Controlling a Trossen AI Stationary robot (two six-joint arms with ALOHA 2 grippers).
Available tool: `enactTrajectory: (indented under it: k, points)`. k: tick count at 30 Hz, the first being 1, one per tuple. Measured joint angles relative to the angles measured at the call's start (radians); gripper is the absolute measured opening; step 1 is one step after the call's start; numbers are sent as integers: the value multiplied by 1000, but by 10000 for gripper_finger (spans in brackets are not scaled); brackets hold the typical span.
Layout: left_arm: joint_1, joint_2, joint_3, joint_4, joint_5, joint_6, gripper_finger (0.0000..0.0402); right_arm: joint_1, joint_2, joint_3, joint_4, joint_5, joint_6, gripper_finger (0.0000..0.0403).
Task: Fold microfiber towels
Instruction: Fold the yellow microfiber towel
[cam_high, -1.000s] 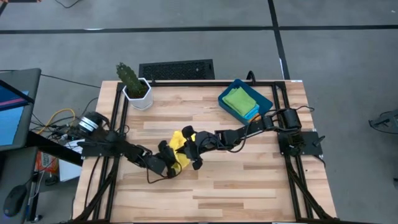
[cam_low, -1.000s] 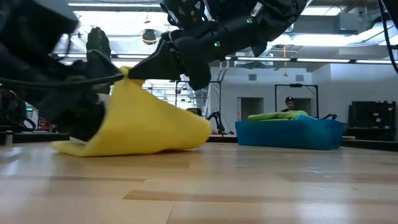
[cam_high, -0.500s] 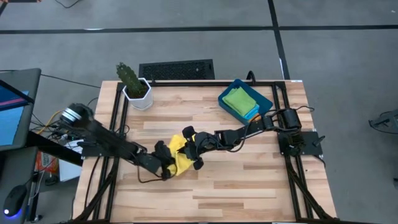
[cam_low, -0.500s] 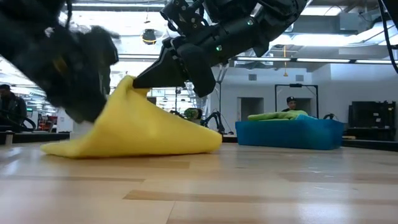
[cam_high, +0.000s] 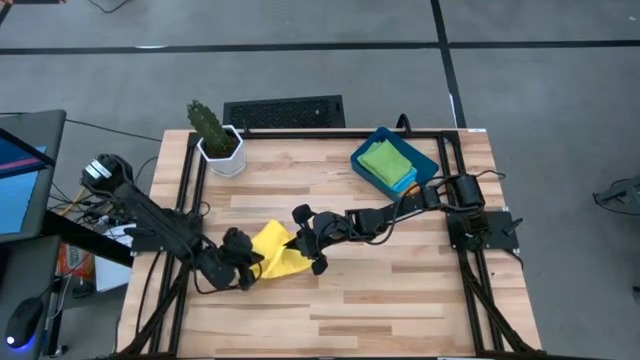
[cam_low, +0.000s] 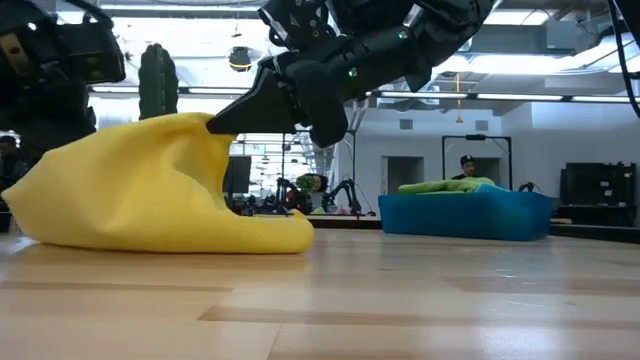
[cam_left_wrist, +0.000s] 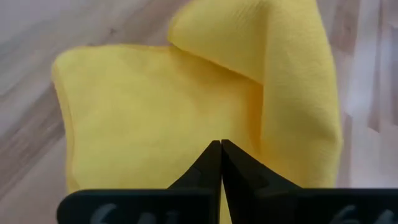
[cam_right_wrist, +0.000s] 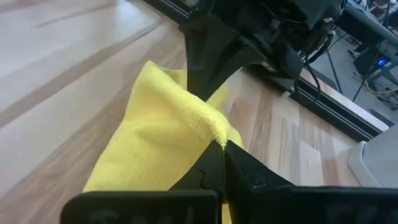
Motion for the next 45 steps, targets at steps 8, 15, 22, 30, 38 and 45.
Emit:
enactTrajectory:
  k: [8, 15, 22, 30, 38, 45]
  points:
    - [10, 241, -1, 269, 6, 31, 0, 42, -50, -1, -37, 5, 0, 19]
    - [29, 418, 34, 387, 48, 16, 0, 108, -212, 0, -373, 93, 117, 18]
    - [34, 446, 73, 345, -83, 64, 11, 180, -243, -7, -619, 105, 432, 22]
    - [68, 433, 172, 156, -17, 122, 86, 276, -224, -62, -621, 106, 623, 16]
    - [69, 349, 316, -109, -29, 154, 129, 350, -222, -70, -637, 106, 736, 25]
    - [-81, 316, 328, -58, -68, 330, 130, 353, -222, -70, -644, 113, 752, 18]
